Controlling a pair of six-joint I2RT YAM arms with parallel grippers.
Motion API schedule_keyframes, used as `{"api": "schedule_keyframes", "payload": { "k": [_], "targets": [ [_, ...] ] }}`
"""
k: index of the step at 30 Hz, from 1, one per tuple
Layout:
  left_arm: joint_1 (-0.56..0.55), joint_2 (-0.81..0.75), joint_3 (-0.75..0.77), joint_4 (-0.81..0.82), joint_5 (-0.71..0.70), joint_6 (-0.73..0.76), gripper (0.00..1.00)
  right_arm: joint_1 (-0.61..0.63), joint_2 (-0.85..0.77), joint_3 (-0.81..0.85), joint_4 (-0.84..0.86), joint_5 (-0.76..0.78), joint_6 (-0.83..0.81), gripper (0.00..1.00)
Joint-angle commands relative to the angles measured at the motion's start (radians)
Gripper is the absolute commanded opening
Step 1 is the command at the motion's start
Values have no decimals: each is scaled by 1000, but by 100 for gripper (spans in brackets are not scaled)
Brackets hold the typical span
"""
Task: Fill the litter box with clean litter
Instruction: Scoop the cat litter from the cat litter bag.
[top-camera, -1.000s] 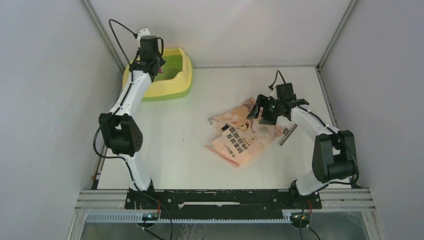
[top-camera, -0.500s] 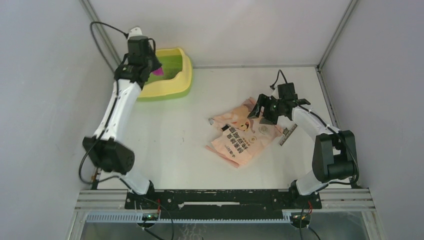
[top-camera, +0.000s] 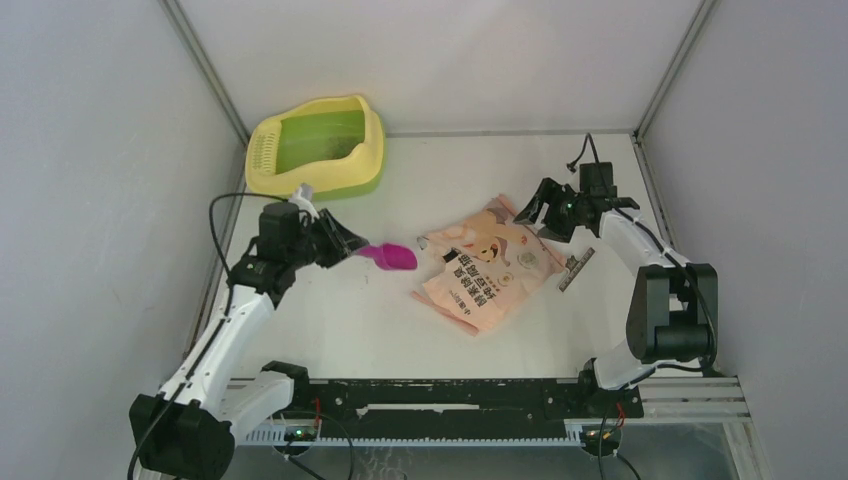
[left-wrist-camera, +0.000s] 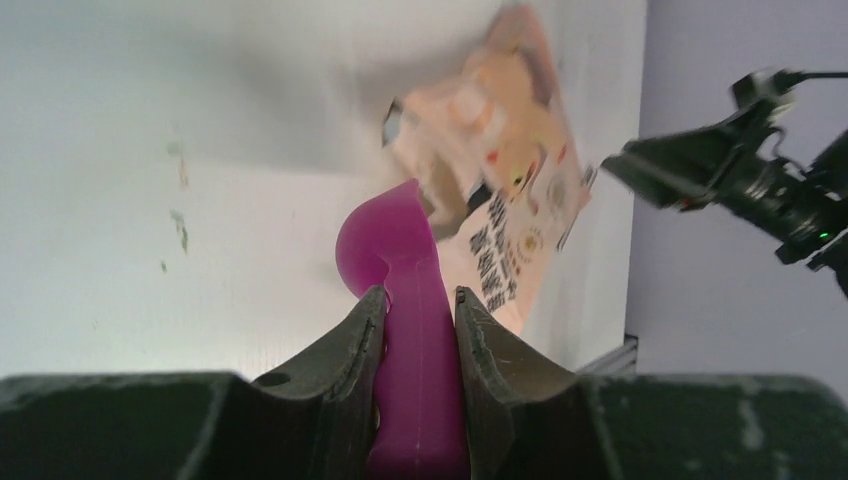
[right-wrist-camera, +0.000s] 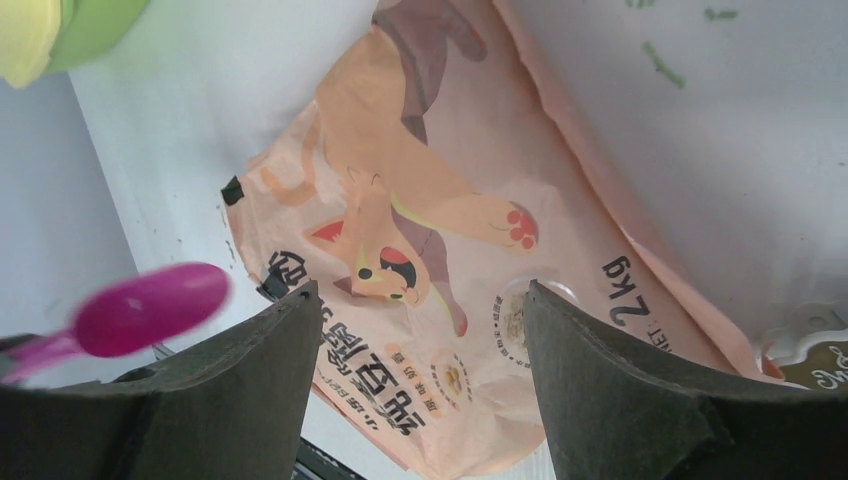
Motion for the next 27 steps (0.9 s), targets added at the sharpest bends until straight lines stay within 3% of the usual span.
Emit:
{"api": "schedule_keyframes", "payload": {
  "k": [1,4,8,20,27],
  "targets": [
    [-2,-43,-136,225,136,-128,3,-14,-5,58,59,20,37,80],
    [-2,-9,-225,393,208,-221,3,-20,11,80,52,27,41,80],
    [-2,20,-276,503,223,-264,3,-23,20,88,43,37,34,80],
    [-1,120,-318,624,214,-290,2,-23,77,98,54,31,34,80],
    [-1,65,-318,574,214,-273,2,-54,88,106,54,21,26,80]
  ]
}}
